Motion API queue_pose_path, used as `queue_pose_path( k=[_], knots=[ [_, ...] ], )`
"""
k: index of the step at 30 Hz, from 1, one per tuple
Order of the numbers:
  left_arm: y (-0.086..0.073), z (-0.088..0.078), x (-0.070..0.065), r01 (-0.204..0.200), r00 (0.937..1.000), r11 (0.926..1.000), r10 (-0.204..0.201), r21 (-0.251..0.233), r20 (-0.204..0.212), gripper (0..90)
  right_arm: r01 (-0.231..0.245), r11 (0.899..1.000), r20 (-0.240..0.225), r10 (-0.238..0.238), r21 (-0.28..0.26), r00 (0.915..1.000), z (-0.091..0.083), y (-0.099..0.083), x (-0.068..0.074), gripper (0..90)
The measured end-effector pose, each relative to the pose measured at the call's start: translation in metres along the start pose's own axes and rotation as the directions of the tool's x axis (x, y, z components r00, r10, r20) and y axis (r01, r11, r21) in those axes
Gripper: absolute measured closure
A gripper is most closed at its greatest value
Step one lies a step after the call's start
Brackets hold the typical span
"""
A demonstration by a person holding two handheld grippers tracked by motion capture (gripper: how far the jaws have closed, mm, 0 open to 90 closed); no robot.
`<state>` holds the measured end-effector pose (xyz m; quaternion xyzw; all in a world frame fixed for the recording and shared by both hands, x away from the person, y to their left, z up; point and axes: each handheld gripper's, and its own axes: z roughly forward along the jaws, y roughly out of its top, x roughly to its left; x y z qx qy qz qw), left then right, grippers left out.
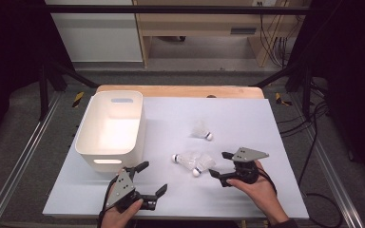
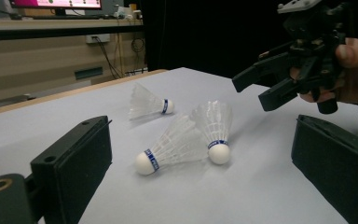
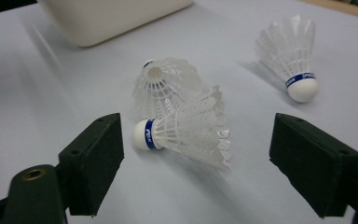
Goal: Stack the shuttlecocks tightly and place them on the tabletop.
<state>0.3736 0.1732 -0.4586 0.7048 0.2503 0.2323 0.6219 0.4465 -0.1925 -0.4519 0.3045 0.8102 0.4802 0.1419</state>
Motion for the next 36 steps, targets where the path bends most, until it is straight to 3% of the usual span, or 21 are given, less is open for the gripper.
queue_pose_path(
  k=[8,16,22,32,36],
  knots=[
    [-0.008,-0.005,0.011,0.022,0.9997,0.9997,-0.022,0.008,-0.007,4.9,-0.029,0.997,-0.038,0.032,0.073,0.9988,0.023,-0.003,-0.007,31.1],
    [-0.008,-0.005,0.011,0.029,0.9996,0.9995,-0.029,0.011,-0.007,5.1,-0.003,0.998,-0.090,0.009,0.068,0.9959,0.019,-0.007,0.003,46.8],
    [-0.009,-0.004,0.011,0.033,0.9994,0.9994,-0.033,0.014,-0.003,5.4,0.004,0.996,-0.102,0.005,0.089,0.9947,0.020,-0.013,0.006,57.0],
    [-0.009,-0.005,0.013,0.038,0.9992,0.9990,-0.038,0.021,-0.009,5.7,0.024,0.994,-0.139,-0.009,0.108,0.9902,0.021,-0.018,0.011,83.1],
    [-0.010,-0.005,0.013,0.046,0.9989,0.9988,-0.045,0.018,-0.014,5.8,0.033,0.994,-0.143,-0.018,0.107,0.9895,0.020,-0.017,0.011,87.7]
  ],
)
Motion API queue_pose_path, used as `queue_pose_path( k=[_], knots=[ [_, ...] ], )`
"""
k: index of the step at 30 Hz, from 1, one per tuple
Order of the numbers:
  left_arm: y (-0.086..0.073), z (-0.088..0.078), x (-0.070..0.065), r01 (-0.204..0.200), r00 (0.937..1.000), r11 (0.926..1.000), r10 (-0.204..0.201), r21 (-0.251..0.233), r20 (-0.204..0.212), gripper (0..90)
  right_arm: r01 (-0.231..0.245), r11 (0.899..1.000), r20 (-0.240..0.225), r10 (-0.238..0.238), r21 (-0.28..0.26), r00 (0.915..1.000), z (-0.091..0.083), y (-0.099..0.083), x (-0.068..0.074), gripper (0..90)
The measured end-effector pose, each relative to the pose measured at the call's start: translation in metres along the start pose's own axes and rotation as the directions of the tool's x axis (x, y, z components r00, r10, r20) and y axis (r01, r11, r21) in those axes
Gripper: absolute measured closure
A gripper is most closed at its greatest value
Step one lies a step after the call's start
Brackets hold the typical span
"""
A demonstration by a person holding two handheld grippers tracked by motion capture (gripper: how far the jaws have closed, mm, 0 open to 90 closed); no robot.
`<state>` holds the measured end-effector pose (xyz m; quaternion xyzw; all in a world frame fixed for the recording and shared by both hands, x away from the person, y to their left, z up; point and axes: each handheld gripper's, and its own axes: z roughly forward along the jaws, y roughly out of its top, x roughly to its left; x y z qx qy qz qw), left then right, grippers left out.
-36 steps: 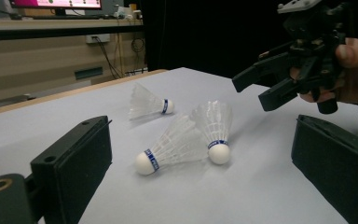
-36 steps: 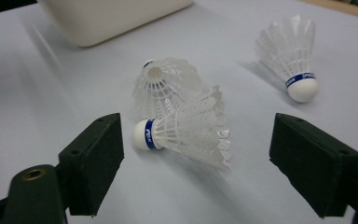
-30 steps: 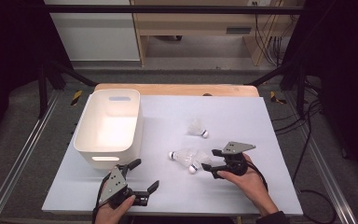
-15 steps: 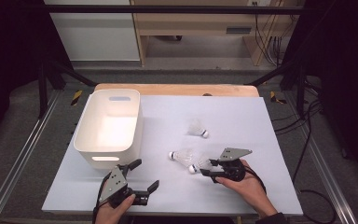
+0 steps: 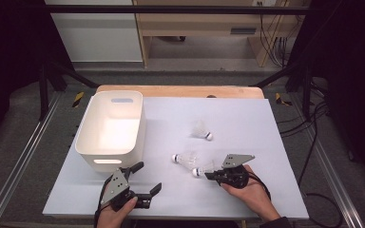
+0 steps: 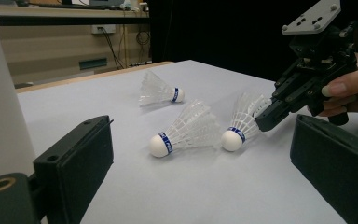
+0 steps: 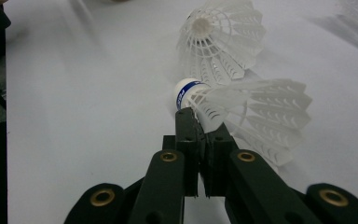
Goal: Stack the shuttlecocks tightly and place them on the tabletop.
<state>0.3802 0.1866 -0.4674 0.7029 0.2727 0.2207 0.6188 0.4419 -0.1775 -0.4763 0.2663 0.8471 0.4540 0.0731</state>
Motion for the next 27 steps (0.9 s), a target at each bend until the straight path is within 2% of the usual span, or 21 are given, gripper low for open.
queue_pose_path(
  k=[5,10,15,18,22,27],
  knots=[
    [0.000,0.000,0.001,0.004,1.0000,1.0000,-0.004,0.000,-0.004,5.9,0.004,1.000,0.006,-0.004,0.001,1.0000,-0.003,0.000,0.000,89.4],
    [-0.001,0.000,0.000,0.003,1.0000,1.0000,-0.003,0.007,-0.007,5.9,-0.024,0.998,0.057,0.027,-0.052,0.9980,-0.005,0.003,-0.003,89.7],
    [-0.001,0.001,0.000,0.004,1.0000,1.0000,-0.004,0.005,-0.006,5.9,-0.039,0.995,0.080,0.046,-0.088,0.9958,-0.002,0.010,-0.005,89.8],
    [-0.001,0.001,0.000,0.004,1.0000,1.0000,-0.004,0.006,-0.008,5.9,-0.040,0.994,0.088,0.050,-0.105,0.9949,0.004,0.018,-0.007,89.8],
    [-0.001,0.001,-0.001,0.002,1.0000,1.0000,-0.002,0.006,-0.008,5.9,-0.041,0.996,0.088,0.048,-0.081,0.9949,0.021,0.026,-0.008,89.8],
    [-0.001,0.001,0.000,0.004,1.0000,1.0000,-0.004,0.006,-0.007,6.0,-0.038,0.997,0.077,0.044,-0.074,0.9960,0.030,0.030,-0.006,89.8]
  ],
)
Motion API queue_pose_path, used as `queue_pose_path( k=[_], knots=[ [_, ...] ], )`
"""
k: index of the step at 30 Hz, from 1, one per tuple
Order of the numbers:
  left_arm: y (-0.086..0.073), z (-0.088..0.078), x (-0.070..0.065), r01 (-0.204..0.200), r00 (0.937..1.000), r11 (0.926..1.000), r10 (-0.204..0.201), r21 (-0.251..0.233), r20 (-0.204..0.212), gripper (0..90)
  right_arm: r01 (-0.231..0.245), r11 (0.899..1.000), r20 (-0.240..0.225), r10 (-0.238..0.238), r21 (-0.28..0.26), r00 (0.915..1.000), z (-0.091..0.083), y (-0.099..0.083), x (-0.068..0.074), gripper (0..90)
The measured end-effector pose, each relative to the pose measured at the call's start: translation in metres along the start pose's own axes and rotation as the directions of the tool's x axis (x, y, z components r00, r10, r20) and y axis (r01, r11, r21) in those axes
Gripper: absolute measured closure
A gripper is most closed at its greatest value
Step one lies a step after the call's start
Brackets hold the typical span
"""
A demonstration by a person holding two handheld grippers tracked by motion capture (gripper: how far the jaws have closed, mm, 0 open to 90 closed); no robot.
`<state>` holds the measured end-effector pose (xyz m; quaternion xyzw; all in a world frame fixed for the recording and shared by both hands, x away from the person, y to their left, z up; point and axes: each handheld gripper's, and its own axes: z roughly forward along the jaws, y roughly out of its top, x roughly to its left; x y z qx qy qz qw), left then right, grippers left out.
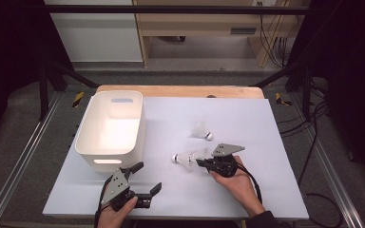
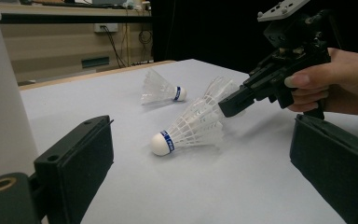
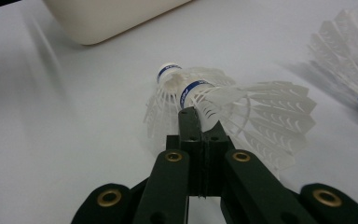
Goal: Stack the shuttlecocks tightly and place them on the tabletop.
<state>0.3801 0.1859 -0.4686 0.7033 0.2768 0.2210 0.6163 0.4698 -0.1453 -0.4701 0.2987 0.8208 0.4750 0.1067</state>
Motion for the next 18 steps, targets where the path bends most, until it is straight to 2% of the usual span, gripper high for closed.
queue_pose_path(
  k=[6,18],
  knots=[
    [0.000,0.000,-0.001,-0.001,1.0000,1.0000,0.001,0.001,0.001,5.9,0.007,1.000,-0.003,-0.007,0.019,1.0000,0.012,0.002,0.005,89.8],
    [0.000,0.002,-0.002,-0.003,1.0000,1.0000,0.003,0.003,0.007,6.0,0.013,1.000,-0.014,-0.012,0.016,0.9998,0.017,0.001,0.007,89.7]
  ],
)
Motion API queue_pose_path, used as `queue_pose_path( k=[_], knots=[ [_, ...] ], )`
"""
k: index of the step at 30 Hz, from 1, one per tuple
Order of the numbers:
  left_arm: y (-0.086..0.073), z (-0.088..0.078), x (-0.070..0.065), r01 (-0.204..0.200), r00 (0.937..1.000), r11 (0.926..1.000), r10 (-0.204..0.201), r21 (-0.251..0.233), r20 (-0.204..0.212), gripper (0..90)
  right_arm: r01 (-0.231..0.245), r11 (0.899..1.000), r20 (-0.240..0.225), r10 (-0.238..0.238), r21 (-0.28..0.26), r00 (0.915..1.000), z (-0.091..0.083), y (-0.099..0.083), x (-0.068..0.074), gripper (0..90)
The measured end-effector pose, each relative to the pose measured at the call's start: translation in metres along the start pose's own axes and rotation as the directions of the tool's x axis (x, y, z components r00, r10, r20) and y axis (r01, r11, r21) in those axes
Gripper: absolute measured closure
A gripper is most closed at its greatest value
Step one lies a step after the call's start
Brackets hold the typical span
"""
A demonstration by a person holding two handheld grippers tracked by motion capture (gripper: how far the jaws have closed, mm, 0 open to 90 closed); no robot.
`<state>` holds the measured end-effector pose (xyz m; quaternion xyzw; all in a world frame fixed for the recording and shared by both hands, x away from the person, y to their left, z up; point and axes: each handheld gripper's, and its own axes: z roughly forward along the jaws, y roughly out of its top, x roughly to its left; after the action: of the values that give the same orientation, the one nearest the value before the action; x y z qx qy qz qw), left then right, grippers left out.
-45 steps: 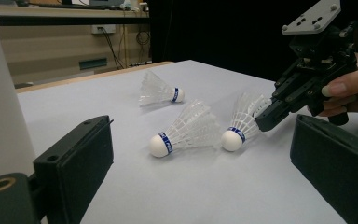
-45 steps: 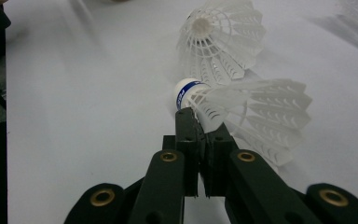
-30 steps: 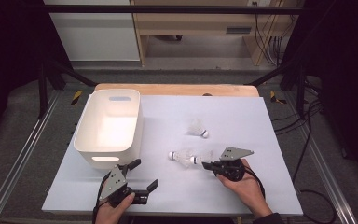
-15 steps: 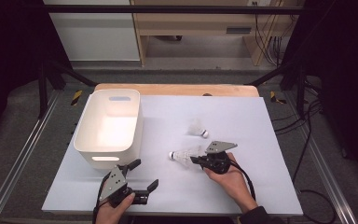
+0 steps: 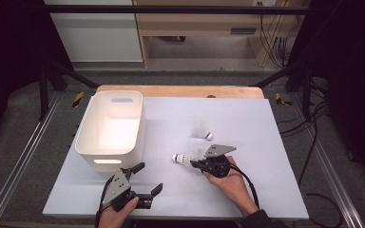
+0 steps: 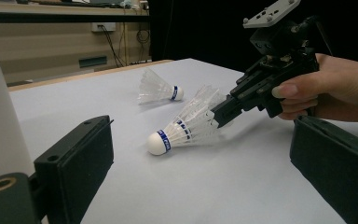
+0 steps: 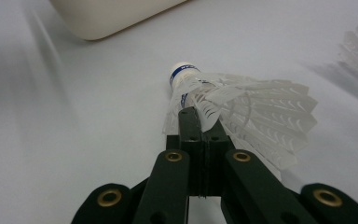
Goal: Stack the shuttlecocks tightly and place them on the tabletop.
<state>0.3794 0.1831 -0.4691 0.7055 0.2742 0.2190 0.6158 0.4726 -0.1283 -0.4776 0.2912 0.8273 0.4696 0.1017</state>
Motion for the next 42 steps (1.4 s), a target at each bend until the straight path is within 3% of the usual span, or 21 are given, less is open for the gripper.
queue_pose_path(
  k=[42],
  knots=[
    [0.0001,0.0009,-0.0019,0.000,1.0000,1.0000,0.000,0.000,0.006,6.0,0.024,0.999,0.013,-0.024,0.032,0.9996,0.0035,-0.0036,0.0046,86.2]
  ],
)
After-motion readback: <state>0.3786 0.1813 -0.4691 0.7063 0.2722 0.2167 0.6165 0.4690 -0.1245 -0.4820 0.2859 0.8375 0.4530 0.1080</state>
